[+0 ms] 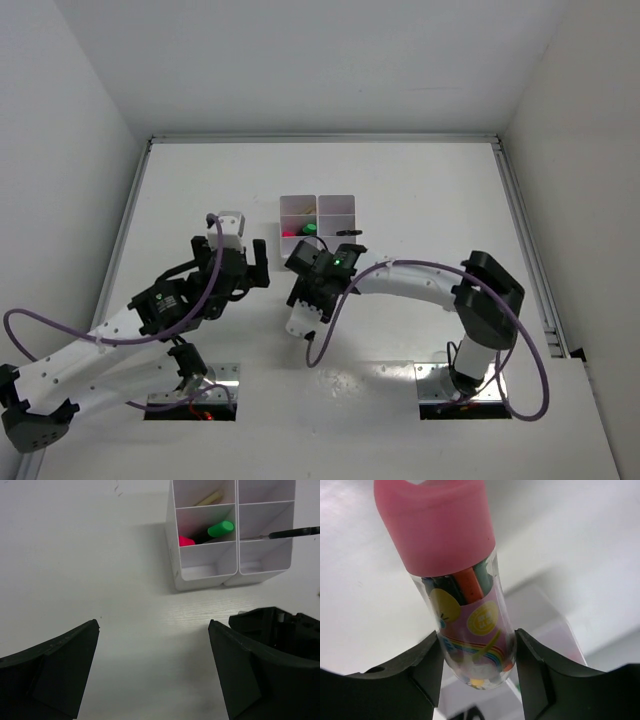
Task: Sort the stationery into containers
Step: Place the stationery in the storage box.
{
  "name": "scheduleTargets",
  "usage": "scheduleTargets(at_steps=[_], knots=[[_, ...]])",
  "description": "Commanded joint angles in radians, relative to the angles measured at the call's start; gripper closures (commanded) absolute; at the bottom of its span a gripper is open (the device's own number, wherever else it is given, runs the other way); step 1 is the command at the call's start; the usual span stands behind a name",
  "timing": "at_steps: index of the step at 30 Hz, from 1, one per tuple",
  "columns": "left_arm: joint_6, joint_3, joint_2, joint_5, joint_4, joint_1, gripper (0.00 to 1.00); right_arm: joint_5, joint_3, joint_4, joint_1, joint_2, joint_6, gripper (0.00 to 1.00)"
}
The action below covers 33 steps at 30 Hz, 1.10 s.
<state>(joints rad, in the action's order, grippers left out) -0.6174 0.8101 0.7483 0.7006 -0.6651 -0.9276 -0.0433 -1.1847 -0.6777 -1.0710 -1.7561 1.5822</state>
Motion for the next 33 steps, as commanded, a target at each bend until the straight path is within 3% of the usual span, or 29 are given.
scheduleTargets(at_steps=[1,3,10,14,19,22,33], knots=[[-0.018,0.017,-0.027,0.017,0.001,0.010,0.03,0.117,-0.072,0.044,-0.007,0.087,-0.200,1.00],[-0.018,0.026,-0.036,0.017,-0.008,0.010,0.03,0.192,-0.098,0.102,-0.017,0.112,-0.281,1.00],[-0.036,0.069,-0.066,0.033,-0.047,0.010,0.03,0.498,-0.153,0.180,-0.036,0.130,-0.303,1.00],[-0.139,0.112,-0.099,0.183,-0.114,0.010,0.03,0.796,-0.153,0.292,-0.058,0.118,-0.258,1.00],[-0.304,0.173,-0.173,0.376,-0.241,0.010,0.06,1.056,-0.205,0.279,-0.067,0.009,-0.206,1.00],[-0.326,0.221,-0.217,0.457,-0.280,0.010,0.06,1.179,-0.252,0.238,-0.076,-0.081,-0.194,1.00],[-0.317,0.253,-0.332,0.471,-0.334,0.010,0.07,1.358,-0.432,0.093,-0.115,-0.308,-0.194,1.00]])
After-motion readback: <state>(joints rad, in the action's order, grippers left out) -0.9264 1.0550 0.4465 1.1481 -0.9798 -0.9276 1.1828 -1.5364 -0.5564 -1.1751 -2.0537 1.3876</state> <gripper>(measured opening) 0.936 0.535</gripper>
